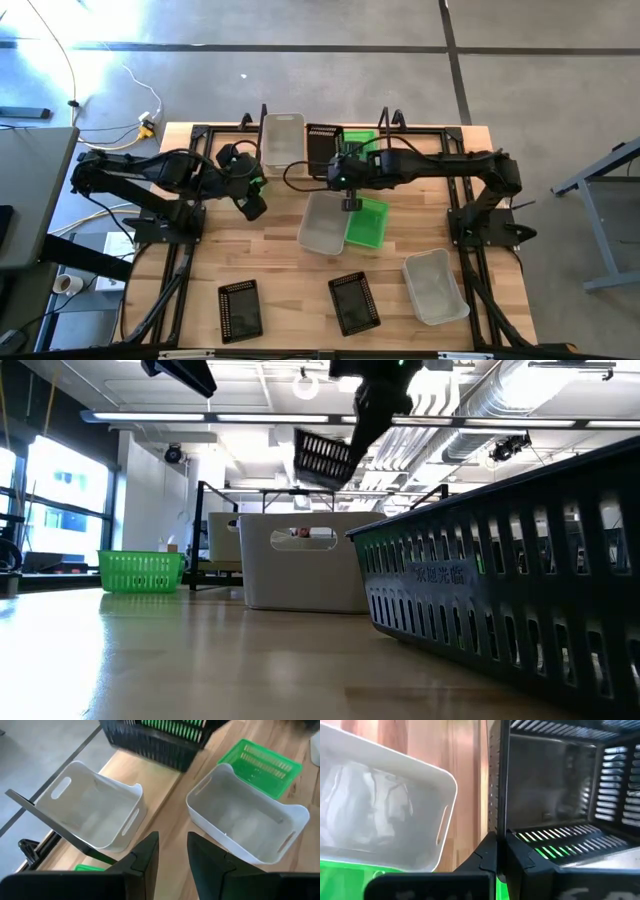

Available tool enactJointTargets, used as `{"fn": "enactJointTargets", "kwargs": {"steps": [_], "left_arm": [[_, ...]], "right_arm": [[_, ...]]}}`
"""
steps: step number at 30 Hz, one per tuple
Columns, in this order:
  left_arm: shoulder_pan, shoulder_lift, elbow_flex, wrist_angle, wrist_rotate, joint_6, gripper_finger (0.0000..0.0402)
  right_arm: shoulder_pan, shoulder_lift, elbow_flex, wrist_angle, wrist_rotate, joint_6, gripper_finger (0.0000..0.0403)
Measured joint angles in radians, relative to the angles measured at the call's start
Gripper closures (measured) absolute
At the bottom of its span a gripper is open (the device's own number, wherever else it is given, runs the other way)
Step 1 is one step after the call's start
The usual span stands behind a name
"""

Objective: Stack baskets on shelf by color
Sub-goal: Put the middle black bin on the shelf

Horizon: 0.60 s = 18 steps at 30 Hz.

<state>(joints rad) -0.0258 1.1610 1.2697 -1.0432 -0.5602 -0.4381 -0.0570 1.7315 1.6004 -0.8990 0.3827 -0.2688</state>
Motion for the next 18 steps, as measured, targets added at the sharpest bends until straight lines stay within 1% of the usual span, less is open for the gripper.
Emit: {"fn": "enactJointTargets", "kwargs": {"steps": [3,7,11,18], "left_arm": [[0.002,0.000,0.000,0.000,0.000,-0.002,0.0310],[0.002,0.000,0.000,0.000,-0.001,-0.003,0.0310],[0.002,0.000,0.000,-0.001,-0.001,-0.003,0.0310],[0.002,0.000,0.000,-0.002,-0.002,-0.003,0.0310]], "right_arm": [[-0.030,0.022,-0.010,0.029,-0.019,-0.003,0.0403],[-0.069,0.055,-0.013,0.025,-0.024,-0.028,0.0403],[-0.100,0.082,-0.014,0.033,-0.060,-0.056,0.0403],[-0.129,0.133,-0.014,0.046,-0.075,-0.091,0.0403]]}}
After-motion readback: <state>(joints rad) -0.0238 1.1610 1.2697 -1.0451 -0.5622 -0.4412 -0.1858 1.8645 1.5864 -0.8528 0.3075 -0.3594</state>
